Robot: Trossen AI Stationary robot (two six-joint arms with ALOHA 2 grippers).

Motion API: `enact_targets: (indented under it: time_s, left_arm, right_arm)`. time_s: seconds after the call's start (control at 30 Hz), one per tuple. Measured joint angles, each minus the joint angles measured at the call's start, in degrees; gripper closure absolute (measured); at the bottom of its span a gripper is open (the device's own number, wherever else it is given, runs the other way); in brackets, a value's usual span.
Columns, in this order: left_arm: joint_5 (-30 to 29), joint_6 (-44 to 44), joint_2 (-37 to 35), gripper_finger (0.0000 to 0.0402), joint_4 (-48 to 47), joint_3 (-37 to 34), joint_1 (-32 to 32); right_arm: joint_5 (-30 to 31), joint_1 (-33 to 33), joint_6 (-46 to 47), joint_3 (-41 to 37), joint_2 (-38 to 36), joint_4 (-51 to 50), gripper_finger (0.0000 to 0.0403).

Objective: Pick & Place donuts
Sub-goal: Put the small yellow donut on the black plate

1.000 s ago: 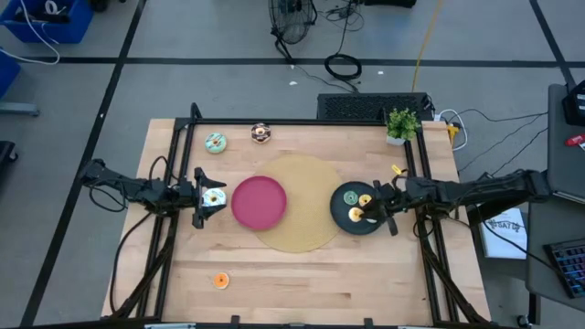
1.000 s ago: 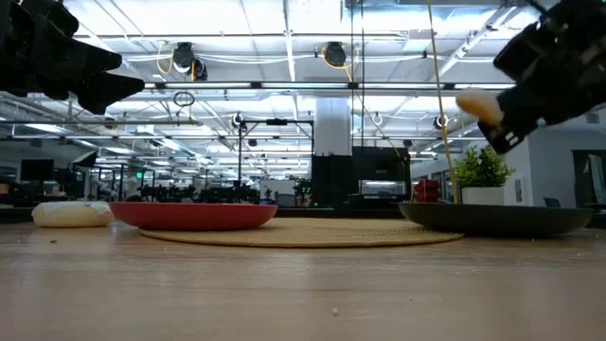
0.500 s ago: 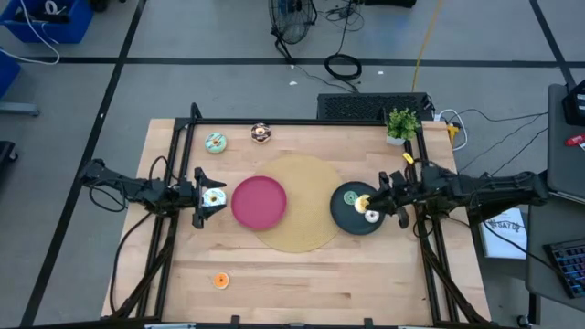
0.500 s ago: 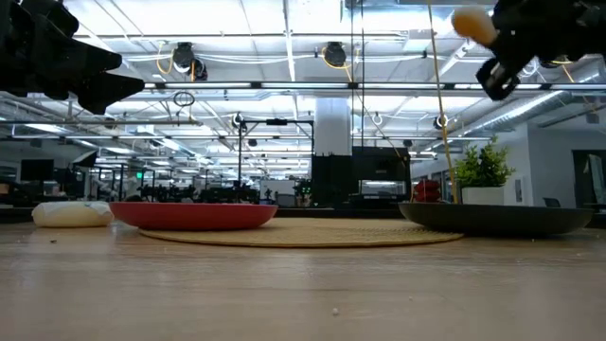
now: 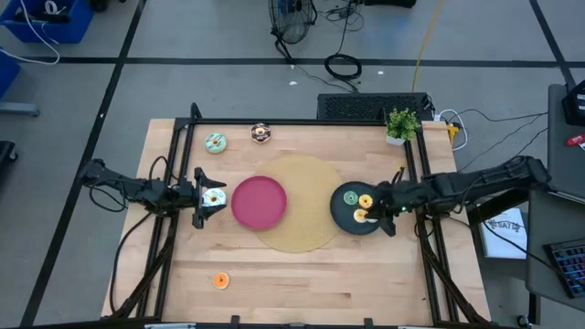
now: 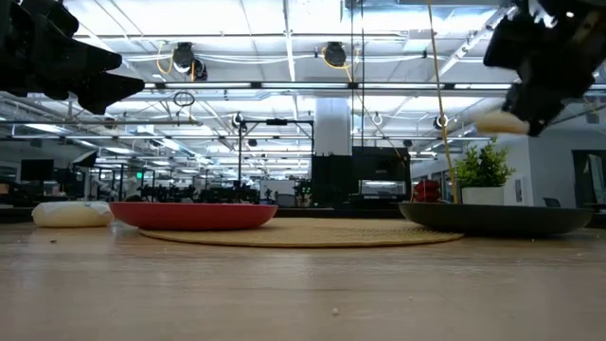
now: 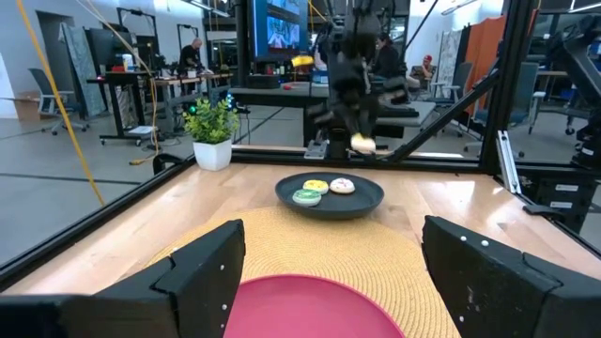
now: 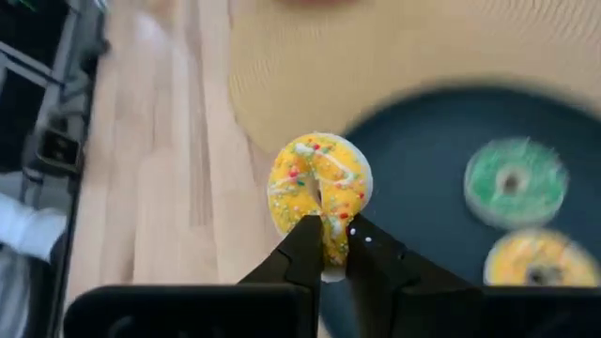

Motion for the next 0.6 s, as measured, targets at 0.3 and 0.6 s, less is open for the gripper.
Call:
enact_targets:
  time_s: [0.3,0.6]
  left_arm:
    - [0.0,0.02,0.02,0.0082,-0.02,0.0,-0.01]
    - [0.0,0.02,0.0,0.0082,0.0,0.0,0.01]
  right_arm:
    - [1.73,4.89,5.31,-2.48,6.9,3.49,0.0371]
    - [1.78,6.32,6.39,-9.27,9.77,12.09,0.0368]
